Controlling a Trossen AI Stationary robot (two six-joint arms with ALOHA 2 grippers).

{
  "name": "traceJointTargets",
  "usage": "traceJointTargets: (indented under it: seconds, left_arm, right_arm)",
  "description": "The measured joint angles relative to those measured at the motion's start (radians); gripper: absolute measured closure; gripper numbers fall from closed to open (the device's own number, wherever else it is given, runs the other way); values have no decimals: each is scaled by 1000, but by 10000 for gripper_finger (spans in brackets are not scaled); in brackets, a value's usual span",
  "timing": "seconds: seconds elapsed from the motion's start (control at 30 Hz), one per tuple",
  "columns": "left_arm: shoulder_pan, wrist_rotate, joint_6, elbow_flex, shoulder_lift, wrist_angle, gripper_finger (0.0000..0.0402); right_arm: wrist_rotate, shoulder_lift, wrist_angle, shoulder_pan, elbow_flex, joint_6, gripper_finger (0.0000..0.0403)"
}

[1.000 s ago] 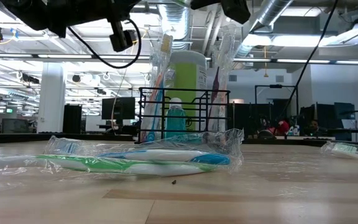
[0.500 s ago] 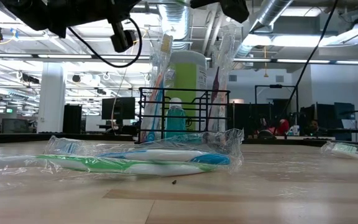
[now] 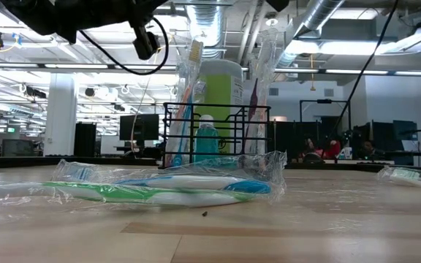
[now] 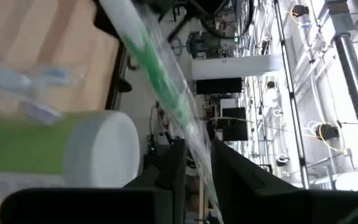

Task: Pick & Place toothbrushing station
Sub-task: Put the top right green toothbrush into the wire organizer

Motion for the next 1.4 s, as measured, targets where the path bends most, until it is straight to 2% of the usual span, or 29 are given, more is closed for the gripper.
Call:
traceJointTargets:
  seconds: [0.23, 0.4, 0.63, 0.8, 0.9, 1.07, 1.4]
  left_arm:
    - [41, -4, 39, 0, 0, 7, 401]
    - [62, -5, 87, 0, 0, 45, 401]
    - [59, -10, 200, 0, 0, 69, 401]
    - [42, -61, 285, 0, 0, 76, 401]
    - [35, -81, 327, 0, 0, 82, 401]
    - [33, -83, 362, 0, -5, 103, 401]
    - [22, -109, 444, 0, -6, 115, 401]
  right_arm:
    - [-14, -3, -3, 30, 0, 123, 335]
    - [-108, -50, -76, 27, 0, 373, 335]
    - [-343, -141, -161, -42, 0, 724, 335]
    - [-577, -166, -178, -109, 0, 860, 335]
    - [-646, -165, -158, -141, -3, 888, 335]
    - [-725, -191, -47, -190, -87, 895, 335]
    - [-952, -345, 439, -294, -397, 1018, 335]
